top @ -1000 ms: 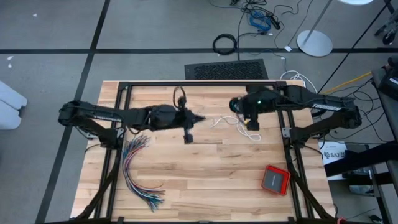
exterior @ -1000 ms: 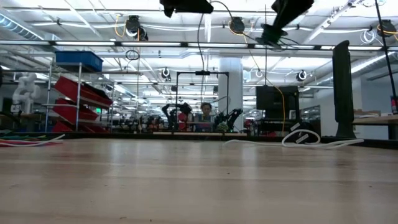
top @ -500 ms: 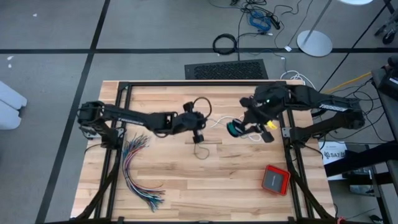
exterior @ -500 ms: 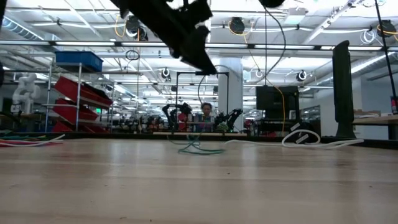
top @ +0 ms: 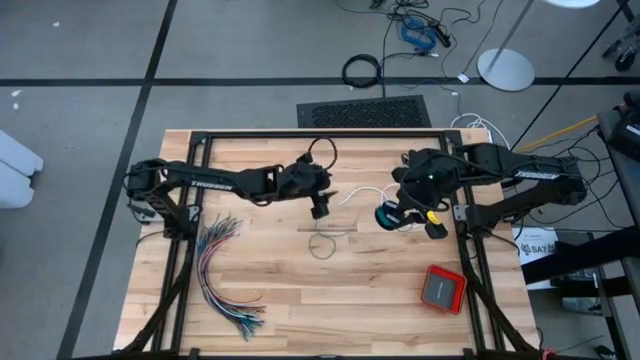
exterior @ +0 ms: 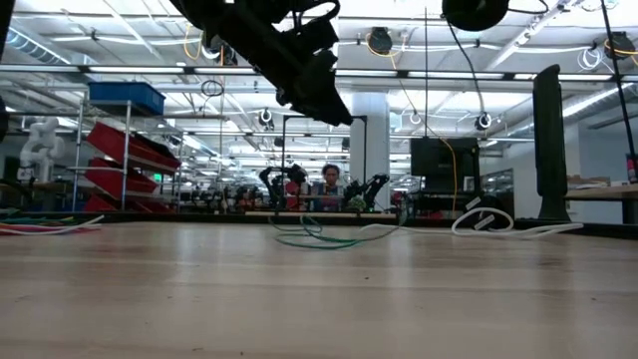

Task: Coil cords
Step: Uncoil the green wire from the spool

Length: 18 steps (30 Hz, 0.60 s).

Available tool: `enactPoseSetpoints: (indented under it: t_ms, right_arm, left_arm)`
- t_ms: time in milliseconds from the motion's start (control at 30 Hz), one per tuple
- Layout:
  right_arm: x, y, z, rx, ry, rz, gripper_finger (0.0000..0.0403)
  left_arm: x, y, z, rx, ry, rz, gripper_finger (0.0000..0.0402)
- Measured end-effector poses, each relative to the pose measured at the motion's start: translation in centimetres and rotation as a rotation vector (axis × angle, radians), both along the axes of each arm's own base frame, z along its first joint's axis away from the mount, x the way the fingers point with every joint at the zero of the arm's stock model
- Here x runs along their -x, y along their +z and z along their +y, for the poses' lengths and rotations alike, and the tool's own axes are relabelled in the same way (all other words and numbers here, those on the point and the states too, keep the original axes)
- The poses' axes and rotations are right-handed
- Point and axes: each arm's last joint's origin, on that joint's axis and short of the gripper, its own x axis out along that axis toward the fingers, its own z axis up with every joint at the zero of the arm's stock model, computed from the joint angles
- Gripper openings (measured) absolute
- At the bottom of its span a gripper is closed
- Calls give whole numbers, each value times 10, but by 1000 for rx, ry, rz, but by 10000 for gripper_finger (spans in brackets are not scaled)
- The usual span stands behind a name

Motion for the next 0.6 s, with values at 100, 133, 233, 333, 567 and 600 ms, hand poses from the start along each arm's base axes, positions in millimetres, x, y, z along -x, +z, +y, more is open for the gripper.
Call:
enactPoseSetpoints:
  t_ms: [100, 133, 233, 333, 567, 600]
  right_arm:
    - [-1, 1, 0, 8, 6, -23, 78]
    - [-2, 2, 0, 13, 11, -38, 78]
    - [-6, 5, 0, 26, 25, -93, 78]
    - [-8, 8, 0, 40, 38, -135, 78]
    - [-13, 13, -1, 71, 39, -217, 78]
    - [-13, 13, -1, 72, 40, -224, 78]
  left_arm:
    - [-7, 10, -6, 99, -131, -143, 309]
    - [-11, 14, -10, 120, -181, -205, 312]
    - [-21, 19, -23, 145, -288, -339, 304]
    - [-29, 17, -34, 132, -332, -412, 284]
    - [-49, -6, -46, 149, -365, -527, 250]
    - [-51, -8, -46, 158, -364, -555, 248]
